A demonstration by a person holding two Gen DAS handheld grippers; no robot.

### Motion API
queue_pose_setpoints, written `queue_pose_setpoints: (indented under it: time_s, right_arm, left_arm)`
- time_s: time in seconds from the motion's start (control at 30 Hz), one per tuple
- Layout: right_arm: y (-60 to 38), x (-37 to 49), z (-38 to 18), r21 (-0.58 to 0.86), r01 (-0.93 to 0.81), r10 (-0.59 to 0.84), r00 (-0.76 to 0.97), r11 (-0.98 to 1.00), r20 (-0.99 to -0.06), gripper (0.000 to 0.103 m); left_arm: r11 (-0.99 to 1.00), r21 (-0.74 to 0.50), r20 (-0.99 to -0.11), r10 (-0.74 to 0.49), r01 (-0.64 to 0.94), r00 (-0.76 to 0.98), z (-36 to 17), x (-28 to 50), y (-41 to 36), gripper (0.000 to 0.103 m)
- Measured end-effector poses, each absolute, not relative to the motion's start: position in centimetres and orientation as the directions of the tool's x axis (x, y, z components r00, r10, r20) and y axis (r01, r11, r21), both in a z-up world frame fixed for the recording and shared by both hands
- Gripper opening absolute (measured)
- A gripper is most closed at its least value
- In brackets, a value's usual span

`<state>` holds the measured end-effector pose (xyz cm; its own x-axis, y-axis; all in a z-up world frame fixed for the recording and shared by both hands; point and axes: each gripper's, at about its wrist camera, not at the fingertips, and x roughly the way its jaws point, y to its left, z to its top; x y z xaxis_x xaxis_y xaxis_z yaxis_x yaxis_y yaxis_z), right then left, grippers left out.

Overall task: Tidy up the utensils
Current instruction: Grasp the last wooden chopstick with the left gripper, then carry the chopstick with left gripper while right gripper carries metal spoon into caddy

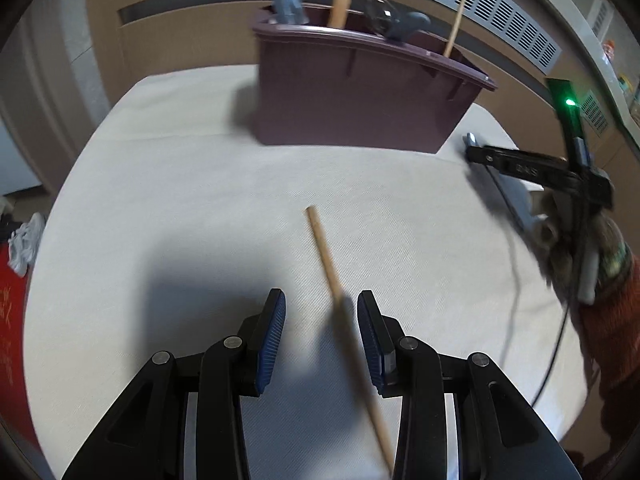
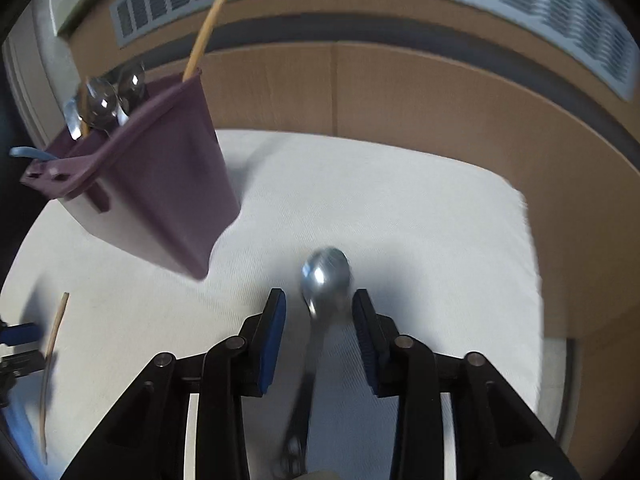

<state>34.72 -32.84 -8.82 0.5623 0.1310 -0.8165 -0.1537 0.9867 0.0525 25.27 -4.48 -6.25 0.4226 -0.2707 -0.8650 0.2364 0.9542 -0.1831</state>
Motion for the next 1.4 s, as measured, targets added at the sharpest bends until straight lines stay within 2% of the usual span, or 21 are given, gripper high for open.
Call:
queue_pose_setpoints:
  time_s: [0.1,0.17,0.33,0.6,0.8,0.87,0.9,1.0,1.4]
  right_arm:
    - [-32.0,35.1,-8.9,0.003,-0.157,0.094,0.574,0.988,-0.813,0.038]
    - [-31.9,34.6,-8.8,0.006,-0.151,0.093,0.573,0.988,-0.815,0.026]
    - [-32.4,30.5,-6.6,0.084,-0.132,0.148,0.610,0.988,-0.778,0.026]
    - [-32.2,22.0,-1.4,0.125,-0.170,0.210,0.733,0.978,-0.647,0.026]
    - [-30.5,19.0,0.4,0.072,-0.190,0.197,0.800,0.979,-0.567,0.026]
    - [-30.0,18.9,0.6,0.078,-0.202,0.210,0.803,0.976,-0.558,0.026]
    - [-29.7,18.7,0.6,0.078,-0.203,0.211,0.807,0.976,-0.552,0.026]
    - [-29.5,18.0,0.8,0.085,-0.210,0.223,0.813,0.974,-0.539,0.026]
    - [-29.1,17.5,1.5,0.116,-0.198,0.229,0.808,0.973,-0.543,0.026]
  left_arm:
    - [0.956,-0.200,-0.871,-0.274,0.215,0.407,-6.3,24.6,-3.9,0.037]
    - [0.957,-0.199,-0.874,-0.271,0.212,0.402,-6.3,24.4,-4.3,0.037]
    - [0.959,-0.164,-0.890,-0.245,0.233,0.385,-6.9,24.3,-6.0,0.037]
    - [0.968,-0.047,-0.909,-0.144,0.247,0.391,-7.3,24.7,-9.0,0.037]
    - [0.980,-0.081,-0.918,-0.144,0.180,0.370,-7.3,25.3,-8.9,0.037]
    - [0.982,-0.077,-0.916,-0.138,0.173,0.376,-7.2,25.1,-8.6,0.030]
    - [0.983,-0.065,-0.912,-0.127,0.169,0.389,-7.1,25.0,-8.5,0.020]
    - [0.985,-0.078,-0.906,-0.136,0.157,0.401,-7.0,24.7,-8.0,0.008]
    - [0.968,-0.159,-0.820,-0.239,0.194,0.520,-3.7,22.6,-7.1,0.006]
